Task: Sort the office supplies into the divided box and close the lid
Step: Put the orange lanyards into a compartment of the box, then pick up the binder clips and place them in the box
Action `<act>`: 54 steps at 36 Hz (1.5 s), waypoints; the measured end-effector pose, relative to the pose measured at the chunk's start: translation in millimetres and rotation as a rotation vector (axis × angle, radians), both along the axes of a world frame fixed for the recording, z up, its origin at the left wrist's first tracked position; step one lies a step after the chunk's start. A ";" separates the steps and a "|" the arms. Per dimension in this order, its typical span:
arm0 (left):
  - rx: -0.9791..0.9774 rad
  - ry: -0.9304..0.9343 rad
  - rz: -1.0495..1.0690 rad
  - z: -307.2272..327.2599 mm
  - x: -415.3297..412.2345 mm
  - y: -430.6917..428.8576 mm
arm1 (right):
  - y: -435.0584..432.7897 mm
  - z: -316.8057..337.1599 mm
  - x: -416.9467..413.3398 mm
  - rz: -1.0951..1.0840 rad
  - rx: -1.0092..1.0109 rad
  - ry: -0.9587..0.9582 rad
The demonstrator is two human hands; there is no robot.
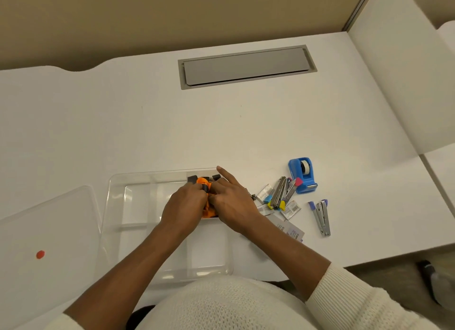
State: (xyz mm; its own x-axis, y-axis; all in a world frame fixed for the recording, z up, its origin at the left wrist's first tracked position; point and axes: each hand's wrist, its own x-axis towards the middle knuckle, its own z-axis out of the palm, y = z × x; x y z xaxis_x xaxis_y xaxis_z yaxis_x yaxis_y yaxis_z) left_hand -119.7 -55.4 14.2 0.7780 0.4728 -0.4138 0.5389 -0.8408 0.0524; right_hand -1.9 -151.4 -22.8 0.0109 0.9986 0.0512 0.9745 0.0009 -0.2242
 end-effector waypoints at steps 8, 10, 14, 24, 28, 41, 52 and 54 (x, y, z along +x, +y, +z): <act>-0.013 0.108 -0.024 16.0 0.1 -1.9 | -22.9 18.0 15.6 -0.140 0.097 0.253; 0.033 0.076 -0.011 25.7 1.1 -7.0 | -37.9 27.6 25.8 -0.323 0.258 0.463; 0.117 -0.106 -0.055 34.1 7.5 -14.8 | -65.2 39.8 57.7 -0.600 0.279 0.652; 0.048 -0.158 -0.342 10.8 54.7 -15.1 | -70.5 30.8 69.7 -0.475 -0.238 0.386; 0.101 -0.026 -0.378 -1.6 68.3 -14.0 | -58.5 15.3 56.9 -0.387 -0.334 0.214; 0.035 0.024 -0.329 -19.0 101.1 -6.7 | -32.6 5.4 62.2 -0.428 -0.301 0.203; -0.153 0.032 -0.159 -9.7 125.3 16.4 | -12.6 2.8 81.0 -0.563 -0.282 0.204; -0.156 0.027 -0.137 -7.3 129.3 19.6 | -11.3 0.6 85.7 -0.603 -0.274 0.215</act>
State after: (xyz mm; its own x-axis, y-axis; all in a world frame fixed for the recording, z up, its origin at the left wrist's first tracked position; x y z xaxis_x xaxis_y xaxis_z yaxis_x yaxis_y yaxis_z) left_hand 9.6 -35.8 7.0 0.8180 0.2921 -0.4954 0.4231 -0.8891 0.1744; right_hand 83.8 -162.8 -22.2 0.5490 0.7918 -0.2675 0.7212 -0.6106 -0.3272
